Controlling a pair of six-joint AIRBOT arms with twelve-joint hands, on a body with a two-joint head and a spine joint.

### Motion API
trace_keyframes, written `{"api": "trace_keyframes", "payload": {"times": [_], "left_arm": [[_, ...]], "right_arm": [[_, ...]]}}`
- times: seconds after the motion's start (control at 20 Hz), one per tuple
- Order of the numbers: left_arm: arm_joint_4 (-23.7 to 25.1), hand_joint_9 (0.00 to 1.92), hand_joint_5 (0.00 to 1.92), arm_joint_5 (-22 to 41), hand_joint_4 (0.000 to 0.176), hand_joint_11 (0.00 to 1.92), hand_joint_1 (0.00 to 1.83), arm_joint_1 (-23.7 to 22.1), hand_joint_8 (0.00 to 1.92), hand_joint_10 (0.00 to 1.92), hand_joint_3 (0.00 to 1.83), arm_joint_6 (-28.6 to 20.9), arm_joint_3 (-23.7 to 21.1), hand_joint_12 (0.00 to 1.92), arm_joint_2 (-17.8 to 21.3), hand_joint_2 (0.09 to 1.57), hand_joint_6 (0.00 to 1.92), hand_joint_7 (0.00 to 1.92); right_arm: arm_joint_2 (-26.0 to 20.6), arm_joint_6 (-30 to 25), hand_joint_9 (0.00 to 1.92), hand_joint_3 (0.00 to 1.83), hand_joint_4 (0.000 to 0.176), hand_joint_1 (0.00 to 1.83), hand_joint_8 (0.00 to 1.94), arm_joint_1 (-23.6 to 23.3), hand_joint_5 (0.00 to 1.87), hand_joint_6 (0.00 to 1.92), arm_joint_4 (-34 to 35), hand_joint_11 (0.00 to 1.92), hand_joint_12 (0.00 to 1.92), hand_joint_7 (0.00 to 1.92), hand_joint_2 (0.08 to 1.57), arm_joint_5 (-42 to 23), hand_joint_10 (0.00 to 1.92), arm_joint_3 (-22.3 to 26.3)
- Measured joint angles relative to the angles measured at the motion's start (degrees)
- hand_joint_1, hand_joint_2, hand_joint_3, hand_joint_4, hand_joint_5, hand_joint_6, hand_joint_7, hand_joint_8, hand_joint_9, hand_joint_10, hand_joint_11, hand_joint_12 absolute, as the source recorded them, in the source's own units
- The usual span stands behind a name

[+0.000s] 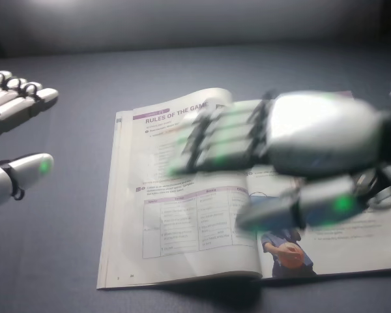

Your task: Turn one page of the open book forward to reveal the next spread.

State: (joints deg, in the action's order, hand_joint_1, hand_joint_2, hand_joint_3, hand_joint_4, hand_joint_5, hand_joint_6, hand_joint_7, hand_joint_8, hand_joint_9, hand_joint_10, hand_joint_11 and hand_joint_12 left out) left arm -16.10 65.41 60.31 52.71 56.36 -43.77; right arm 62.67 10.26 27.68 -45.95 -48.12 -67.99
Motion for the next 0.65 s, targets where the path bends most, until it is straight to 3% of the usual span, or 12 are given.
{"api": "trace_keyframes", "payload": {"times": [0.1, 0.15, 0.25, 0.3, 0.4, 0.5, 0.6, 0.65], "left_arm": [[-1.18, 0.19, 0.2, 2.64, 0.0, 0.08, 0.0, 1.33, 0.01, 0.02, 0.0, -1.66, -0.17, 0.17, 0.02, 1.36, 0.01, 0.2], [-1.84, 0.17, 0.19, 4.72, 0.0, 0.05, 0.0, 1.73, 0.01, 0.01, 0.0, -2.03, -0.7, 0.16, 0.0, 1.37, 0.0, 0.19], [-1.7, 0.12, 0.18, 7.67, 0.0, 0.0, 0.0, 2.1, 0.0, 0.0, 0.0, -3.34, -1.2, 0.23, 0.0, 1.37, 0.0, 0.17], [-1.7, 0.16, 0.2, 9.31, 0.0, 0.0, 0.0, 2.1, 0.01, 0.0, 0.0, -4.31, -1.18, 0.3, -0.2, 1.4, 0.0, 0.21], [-2.14, 0.15, 0.2, 12.15, 0.0, 0.0, 0.0, 2.05, 0.0, 0.01, 0.0, -6.01, -1.18, 0.26, -0.63, 1.41, 0.0, 0.21], [-2.08, 0.07, 0.18, 14.64, 0.0, 0.0, 0.0, 2.12, 0.0, 0.01, 0.0, -7.82, -1.18, 0.05, -1.42, 1.42, 0.0, 0.16], [-1.14, 0.05, 0.18, 17.66, 0.0, 0.0, 0.01, 2.91, 0.0, 0.0, 0.0, -9.79, -1.2, 0.01, -2.08, 1.42, 0.0, 0.13], [-1.27, 0.1, 0.17, 18.93, 0.0, 0.06, 0.11, 2.95, 0.0, 0.01, 0.0, -10.84, -1.2, 0.03, -2.38, 1.37, 0.0, 0.14]], "right_arm": [[-2.56, 4.76, 0.14, 0.02, 0.0, 0.0, 0.0, 2.21, 0.25, 0.01, 6.75, 0.08, 0.0, 0.25, 1.39, 0.31, 0.0, 0.0], [-3.41, 7.74, 0.06, 0.01, 0.0, 0.0, 0.0, 4.22, 0.17, 0.0, 11.72, 0.02, 0.0, 0.16, 1.37, -0.11, 0.0, 0.17], [-4.92, 9.92, 0.15, 0.0, 0.0, 0.02, 0.01, 7.89, 0.2, 0.0, 20.57, 0.01, 0.42, 0.19, 1.39, -2.75, 0.0, 0.17], [-6.16, 11.26, 0.14, 0.0, 0.0, 0.03, 0.01, 10.05, 0.21, 0.0, 26.23, 0.0, 0.38, 0.21, 1.37, -5.07, 0.0, 0.2], [-8.31, 12.11, 0.14, 0.0, 0.0, 0.0, 0.01, 14.08, 0.23, 0.01, 35.12, 0.01, 0.32, 0.23, 1.34, -10.05, 0.01, 0.15], [-9.35, 12.15, 0.17, 0.0, 0.0, 0.0, 0.0, 17.05, 0.23, 0.0, 40.57, 0.06, 0.27, 0.22, 1.28, -14.21, 0.0, 0.17], [-9.64, 12.17, 0.16, 0.02, 0.0, 0.18, 0.0, 20.2, 0.23, 0.0, 44.48, 0.01, 0.25, 0.22, 1.41, -19.26, 0.0, 0.61], [-9.68, 12.17, 0.15, 0.01, 0.0, 0.2, 0.0, 21.49, 0.21, 0.0, 45.77, 0.0, 0.2, 0.21, 1.43, -21.7, 0.0, 0.85]]}}
